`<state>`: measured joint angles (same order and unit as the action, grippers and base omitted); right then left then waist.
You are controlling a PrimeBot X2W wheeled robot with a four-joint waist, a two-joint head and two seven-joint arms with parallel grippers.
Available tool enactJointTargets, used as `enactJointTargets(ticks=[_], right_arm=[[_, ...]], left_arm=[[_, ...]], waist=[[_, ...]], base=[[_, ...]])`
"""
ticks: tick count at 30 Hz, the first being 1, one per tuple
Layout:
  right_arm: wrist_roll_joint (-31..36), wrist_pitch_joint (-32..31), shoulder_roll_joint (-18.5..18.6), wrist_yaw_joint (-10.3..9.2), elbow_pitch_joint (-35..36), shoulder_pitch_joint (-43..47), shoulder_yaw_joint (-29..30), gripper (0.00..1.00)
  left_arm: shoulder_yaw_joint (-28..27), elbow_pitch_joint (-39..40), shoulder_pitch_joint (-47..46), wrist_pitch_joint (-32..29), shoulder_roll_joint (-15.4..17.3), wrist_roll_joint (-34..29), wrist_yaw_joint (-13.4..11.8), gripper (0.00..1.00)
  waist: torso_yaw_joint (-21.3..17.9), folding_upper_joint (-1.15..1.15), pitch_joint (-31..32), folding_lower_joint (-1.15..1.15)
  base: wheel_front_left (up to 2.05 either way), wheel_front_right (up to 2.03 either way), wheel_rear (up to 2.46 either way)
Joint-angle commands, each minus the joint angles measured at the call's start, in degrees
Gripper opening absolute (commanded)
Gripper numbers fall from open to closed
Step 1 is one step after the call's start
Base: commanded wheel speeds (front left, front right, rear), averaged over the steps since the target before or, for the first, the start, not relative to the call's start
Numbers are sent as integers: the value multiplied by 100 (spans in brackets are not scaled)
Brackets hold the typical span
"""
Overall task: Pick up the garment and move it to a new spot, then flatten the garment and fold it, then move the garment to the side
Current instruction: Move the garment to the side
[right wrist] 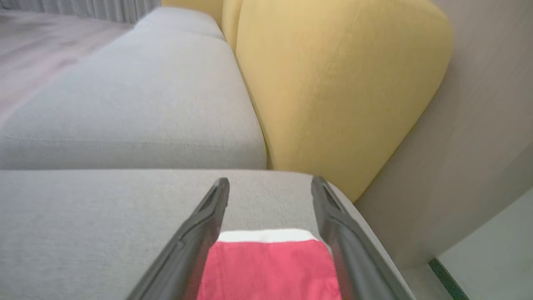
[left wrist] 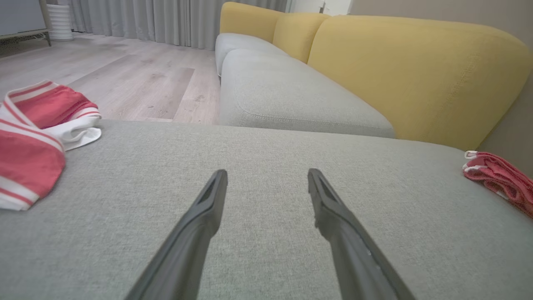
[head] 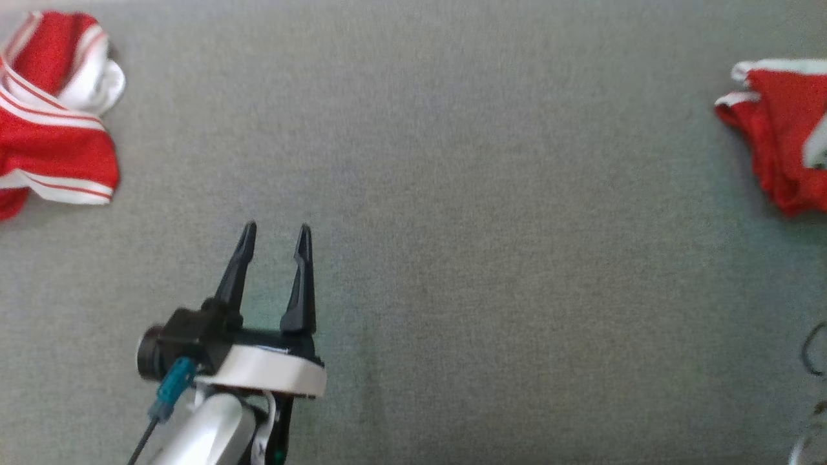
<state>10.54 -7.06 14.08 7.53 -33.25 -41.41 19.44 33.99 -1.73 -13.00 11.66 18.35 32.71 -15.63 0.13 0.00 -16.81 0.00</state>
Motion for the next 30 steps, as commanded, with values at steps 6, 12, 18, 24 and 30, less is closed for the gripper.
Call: enactJointTargets(ticks=[6, 12, 18, 24, 30], right_arm=[[-296, 366, -507, -4, 691, 608, -619, 100], [-496, 688, -931, -4, 1168, 1551, -1067, 100], [-846, 1029, -1109, -4, 1546, 2620, -1383, 100], [-1534, 1366, -1118, -4, 2009, 3533, -1789, 100], [-1795, 1594, -1119, -4, 2154, 4138, -2003, 100]], left_arm=[[-348, -68, 329, 144, 38, 248, -15, 100], [-494, -228, 691, 235, 20, 406, 5, 100], [-572, -431, 1065, 263, 22, 554, -6, 100], [-636, -548, 1284, 284, -23, 652, -10, 100], [-651, -638, 1376, 301, -96, 688, 37, 100]], waist=[[72, 0, 871, 0], [240, 0, 1404, 0], [364, 0, 1717, 0], [395, 0, 1843, 0], [382, 0, 1890, 0]], base=[[0, 0, 0], [0, 0, 0], [0, 0, 0], [0, 0, 0], [0, 0, 0]])
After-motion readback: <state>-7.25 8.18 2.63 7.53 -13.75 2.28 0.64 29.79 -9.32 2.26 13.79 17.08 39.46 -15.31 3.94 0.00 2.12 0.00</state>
